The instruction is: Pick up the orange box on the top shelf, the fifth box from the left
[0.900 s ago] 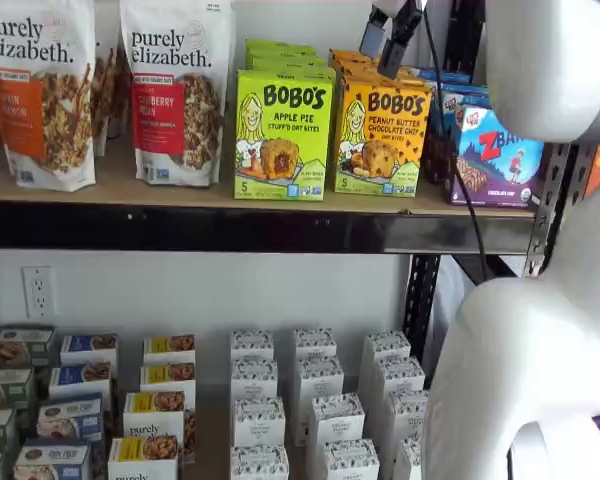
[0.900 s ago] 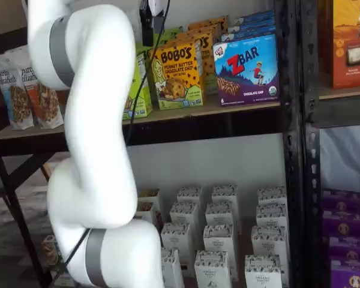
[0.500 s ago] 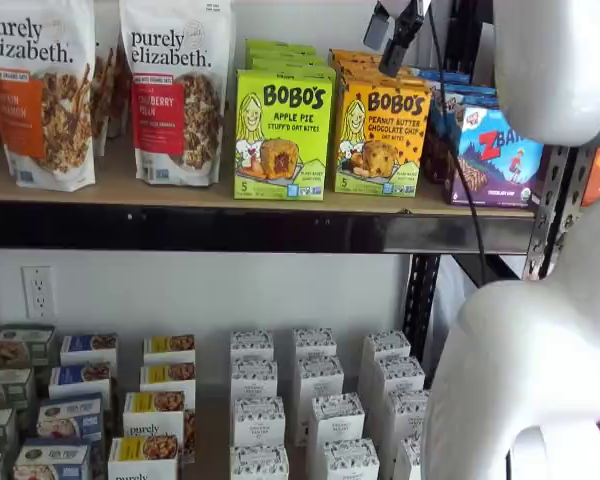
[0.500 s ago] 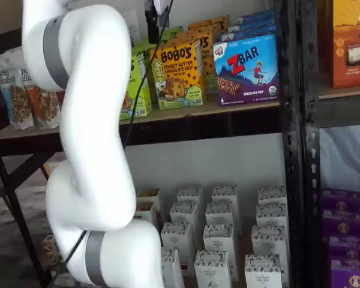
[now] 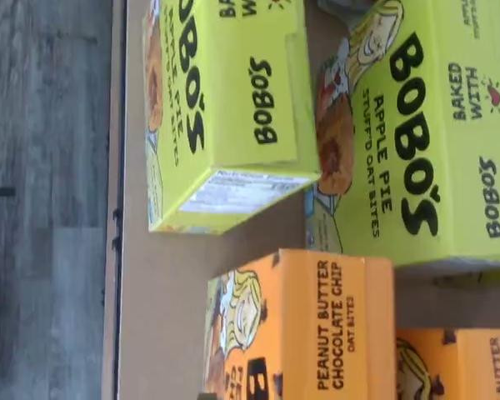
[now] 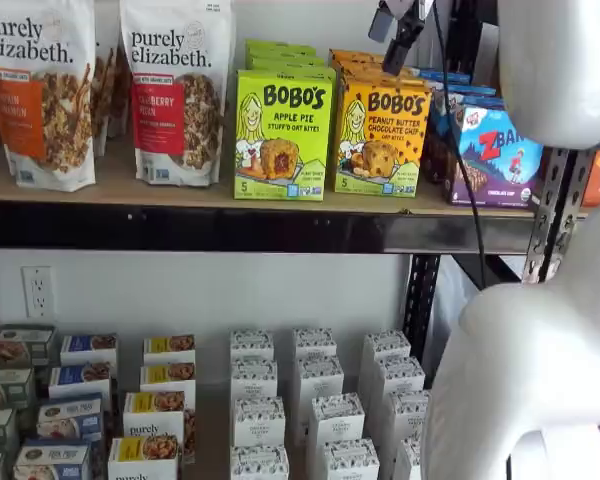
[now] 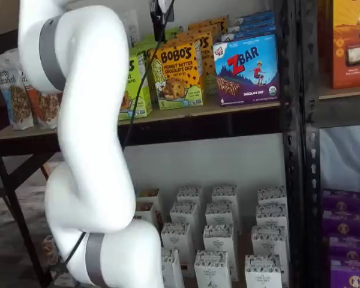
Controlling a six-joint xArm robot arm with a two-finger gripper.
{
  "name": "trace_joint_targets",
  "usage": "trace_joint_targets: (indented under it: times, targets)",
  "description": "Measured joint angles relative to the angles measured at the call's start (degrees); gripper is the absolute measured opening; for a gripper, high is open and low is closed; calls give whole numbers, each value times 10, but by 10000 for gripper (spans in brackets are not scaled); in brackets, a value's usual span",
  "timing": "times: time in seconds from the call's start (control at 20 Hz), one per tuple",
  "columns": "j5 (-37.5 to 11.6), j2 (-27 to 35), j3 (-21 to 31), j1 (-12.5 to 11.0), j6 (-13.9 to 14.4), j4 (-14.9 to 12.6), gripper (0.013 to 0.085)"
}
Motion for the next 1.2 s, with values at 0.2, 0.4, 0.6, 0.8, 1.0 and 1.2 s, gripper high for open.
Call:
trace_joint_targets:
  times: [0.2,0.4,0.6,0.8,1.0,1.2]
  targets:
    - [-10,-7,9,15,7,-26,850]
    - [-36,-22,32,36,16,-67,850]
    - [-48,-28,41,46,25,-73,850]
    - [-45,-24,36,53,30,-83,850]
    - [-22,-9,19,52,28,-87,850]
    - [16,14,-7,45,16,-106,850]
